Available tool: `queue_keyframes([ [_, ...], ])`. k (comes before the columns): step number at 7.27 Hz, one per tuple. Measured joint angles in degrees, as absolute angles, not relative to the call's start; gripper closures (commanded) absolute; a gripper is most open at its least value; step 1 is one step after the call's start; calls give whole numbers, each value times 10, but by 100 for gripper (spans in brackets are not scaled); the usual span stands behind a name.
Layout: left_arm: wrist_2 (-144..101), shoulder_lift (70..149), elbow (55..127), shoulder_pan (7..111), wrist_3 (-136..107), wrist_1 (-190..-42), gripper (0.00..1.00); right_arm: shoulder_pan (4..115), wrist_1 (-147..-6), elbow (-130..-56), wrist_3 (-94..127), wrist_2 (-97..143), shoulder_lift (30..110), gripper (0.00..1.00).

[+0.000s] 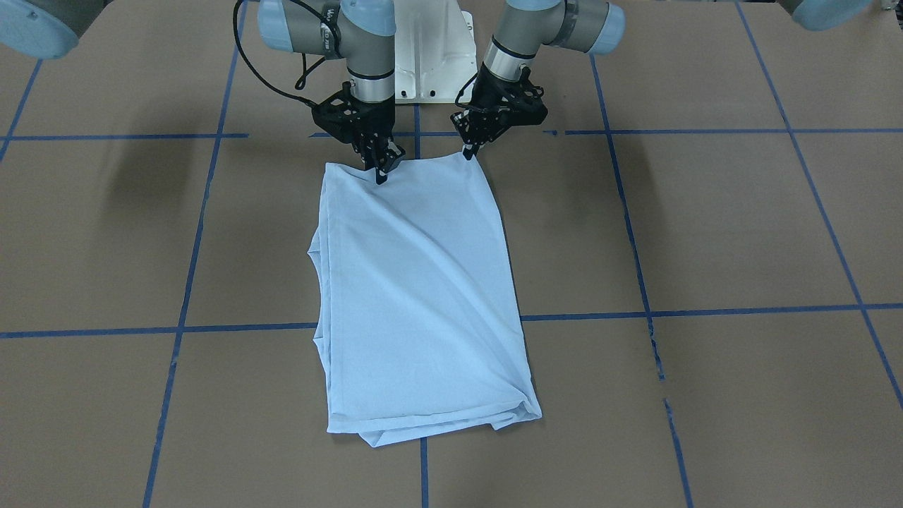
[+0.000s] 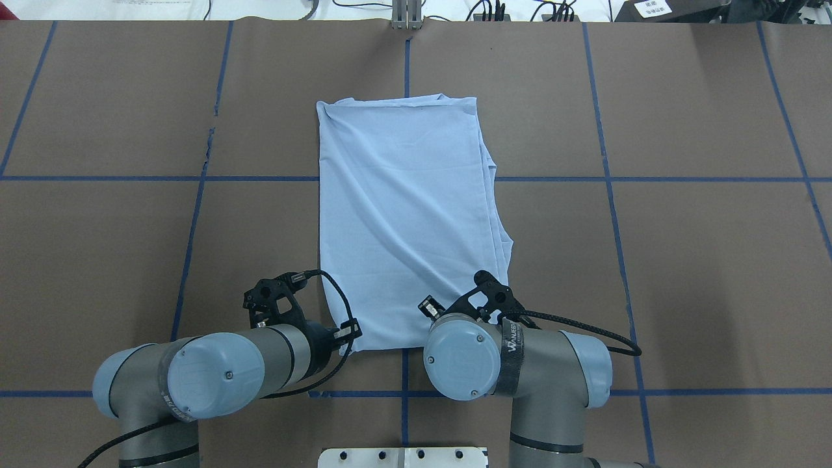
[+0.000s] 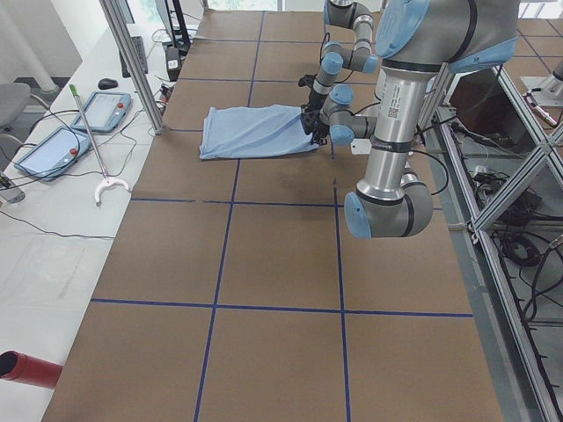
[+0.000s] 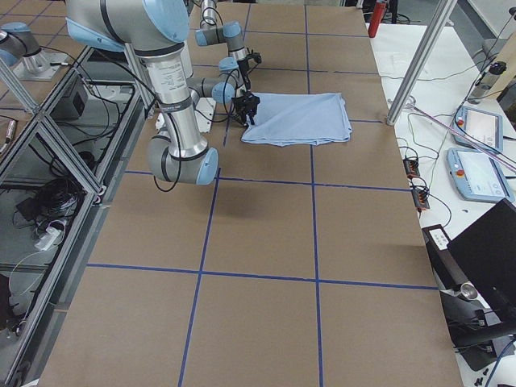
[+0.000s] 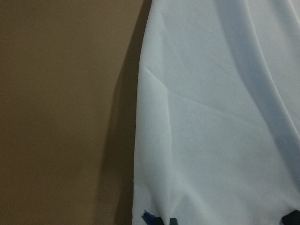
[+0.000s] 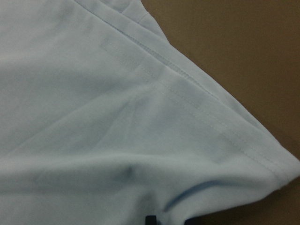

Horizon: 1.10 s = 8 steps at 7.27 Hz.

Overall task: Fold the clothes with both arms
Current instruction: 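Move the right gripper to the shirt's near corner beside the left gripper, then grasp the near edge with both grippers and lift it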

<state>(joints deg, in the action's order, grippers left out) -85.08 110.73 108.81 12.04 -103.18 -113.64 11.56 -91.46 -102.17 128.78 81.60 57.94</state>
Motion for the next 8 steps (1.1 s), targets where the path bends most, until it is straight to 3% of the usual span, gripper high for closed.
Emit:
queue_keyframes([
  [5, -855, 1104, 1116, 122, -1022, -1124, 100, 123, -916, -1066, 1293, 810, 583, 100],
  [8, -879, 1103, 1279, 125, -1004, -972, 100, 106, -1045, -1225, 1299, 809, 588, 100],
])
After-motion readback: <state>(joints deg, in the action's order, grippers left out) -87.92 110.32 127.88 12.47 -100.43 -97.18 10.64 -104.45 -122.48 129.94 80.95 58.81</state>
